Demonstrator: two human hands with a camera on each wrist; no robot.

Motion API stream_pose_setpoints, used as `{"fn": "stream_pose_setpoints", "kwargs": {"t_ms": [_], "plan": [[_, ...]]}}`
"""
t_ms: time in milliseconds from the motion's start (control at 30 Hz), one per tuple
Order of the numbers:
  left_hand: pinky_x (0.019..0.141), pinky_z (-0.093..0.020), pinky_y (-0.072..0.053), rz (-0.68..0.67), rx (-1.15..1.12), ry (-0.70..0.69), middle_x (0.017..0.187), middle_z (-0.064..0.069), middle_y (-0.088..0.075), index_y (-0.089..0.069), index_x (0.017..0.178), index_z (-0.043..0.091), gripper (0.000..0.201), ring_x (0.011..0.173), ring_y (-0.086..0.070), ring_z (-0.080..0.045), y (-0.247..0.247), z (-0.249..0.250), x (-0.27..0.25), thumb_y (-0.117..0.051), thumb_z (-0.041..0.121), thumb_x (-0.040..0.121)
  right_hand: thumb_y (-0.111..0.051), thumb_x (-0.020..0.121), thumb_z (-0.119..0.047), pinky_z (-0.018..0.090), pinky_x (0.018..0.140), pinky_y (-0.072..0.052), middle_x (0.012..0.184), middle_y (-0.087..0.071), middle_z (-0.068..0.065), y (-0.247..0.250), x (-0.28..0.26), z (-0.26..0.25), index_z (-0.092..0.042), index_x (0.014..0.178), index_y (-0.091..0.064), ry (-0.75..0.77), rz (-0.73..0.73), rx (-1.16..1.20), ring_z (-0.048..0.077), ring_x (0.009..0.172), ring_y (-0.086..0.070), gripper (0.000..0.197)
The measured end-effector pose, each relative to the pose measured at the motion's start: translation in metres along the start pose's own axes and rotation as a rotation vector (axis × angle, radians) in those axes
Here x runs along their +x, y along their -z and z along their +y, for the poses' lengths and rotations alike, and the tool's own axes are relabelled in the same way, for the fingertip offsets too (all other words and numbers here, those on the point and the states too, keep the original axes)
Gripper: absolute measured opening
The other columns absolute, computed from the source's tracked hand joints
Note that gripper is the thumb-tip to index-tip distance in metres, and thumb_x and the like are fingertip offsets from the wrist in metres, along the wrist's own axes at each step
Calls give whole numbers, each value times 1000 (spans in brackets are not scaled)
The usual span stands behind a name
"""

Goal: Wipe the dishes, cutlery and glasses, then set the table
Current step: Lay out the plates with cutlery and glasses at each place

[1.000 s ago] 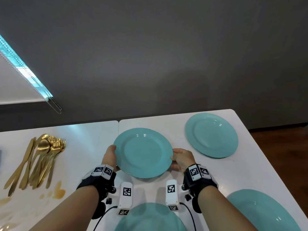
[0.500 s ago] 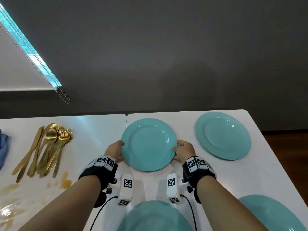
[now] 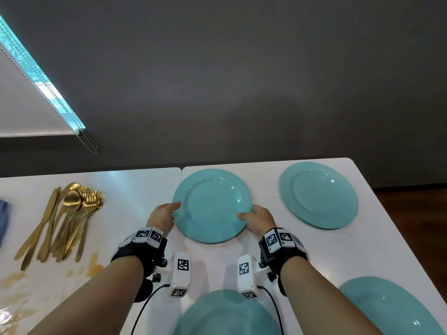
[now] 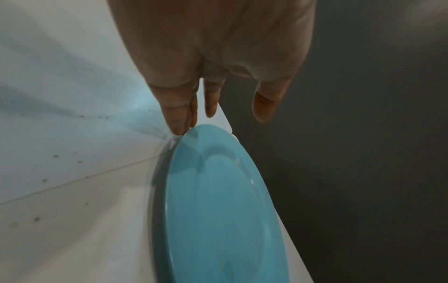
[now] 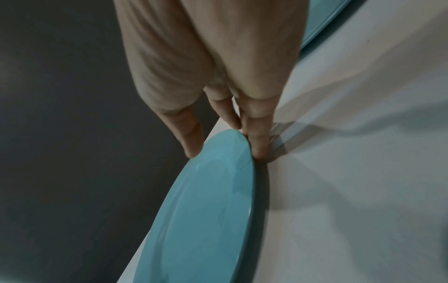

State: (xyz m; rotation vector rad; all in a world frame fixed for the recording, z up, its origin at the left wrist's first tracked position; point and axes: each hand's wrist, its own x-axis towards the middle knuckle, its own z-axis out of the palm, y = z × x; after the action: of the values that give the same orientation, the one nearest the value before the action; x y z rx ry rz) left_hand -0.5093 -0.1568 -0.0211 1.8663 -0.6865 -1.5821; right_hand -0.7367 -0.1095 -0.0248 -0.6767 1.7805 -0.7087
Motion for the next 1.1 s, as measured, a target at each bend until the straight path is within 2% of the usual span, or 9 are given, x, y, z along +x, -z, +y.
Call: {"fn": "stream_pose_setpoints", "kwargs": {"t_ms": [233,333,433,500,600,767,900,1000,1100], "plan": [[100,-34,-34,-25,112,-47,128,-9,-49,-42,136,4,54,118,-45,-24,0,2,-8,-61,23,89,-68,76,-13,45,97,-49,114,-66,8,-5,-5,3,-18,104,-60,40,-37,35,24,103,-62,29],[106,-40,-36,9,182,-69,136,-14,-48,-41,138,4,58,124,-46,-30,8,-4,-9,-62,26,88,-63,85,-12,38,103,-44,131,-55,7,-1,-16,7,-14,123,-54,30,-16,-44,23,114,-55,40],[90,-36,-45,17,207,-40,121,-16,-54,-43,135,3,54,101,-53,-29,17,-14,-13,-62,25,89,-62,88,-20,39,107,-40,143,-42,10,10,-28,18,-10,142,-37,-47,34,-119,25,124,-47,60],[74,-32,-44,-9,219,-17,104,-14,-54,-50,127,0,41,83,-52,-25,22,-20,-21,-58,20,92,-61,89,-18,39,101,-46,137,-48,12,19,-43,25,-9,138,-42,-104,52,-68,23,107,-53,54],[68,-30,-42,-83,243,35,94,-13,-55,-58,100,1,16,67,-50,-20,28,-32,-36,-53,15,94,-60,90,-16,38,93,-49,131,-54,16,31,-73,42,-5,130,-51,-149,78,-134,20,93,-51,43],[56,-27,-40,-205,355,85,74,-6,-54,-51,100,4,11,59,-49,-19,41,-59,-67,-50,15,96,-54,92,-17,23,74,-45,122,-59,12,36,-130,78,-1,131,-50,-220,185,-281,23,104,-53,42],[54,-26,-38,-295,464,100,72,-6,-51,-50,99,4,13,56,-46,-19,49,-77,-92,-51,16,96,-37,96,-6,28,98,-39,137,-48,16,28,-180,99,-11,134,-44,-297,177,-557,27,128,-45,39],[56,-27,-42,-339,592,97,75,-6,-53,-52,96,5,17,57,-49,-18,60,-95,-109,-54,21,94,-50,91,-14,23,81,-45,130,-57,13,21,-196,131,-17,107,-58,-341,223,-545,27,121,-53,18],[61,-28,-44,-391,700,90,78,-5,-55,-55,83,8,22,59,-50,-17,70,-113,-124,-58,28,91,-53,92,-31,22,69,-41,125,-60,13,8,-207,155,-8,113,-64,-331,271,-488,26,117,-56,33]]}}
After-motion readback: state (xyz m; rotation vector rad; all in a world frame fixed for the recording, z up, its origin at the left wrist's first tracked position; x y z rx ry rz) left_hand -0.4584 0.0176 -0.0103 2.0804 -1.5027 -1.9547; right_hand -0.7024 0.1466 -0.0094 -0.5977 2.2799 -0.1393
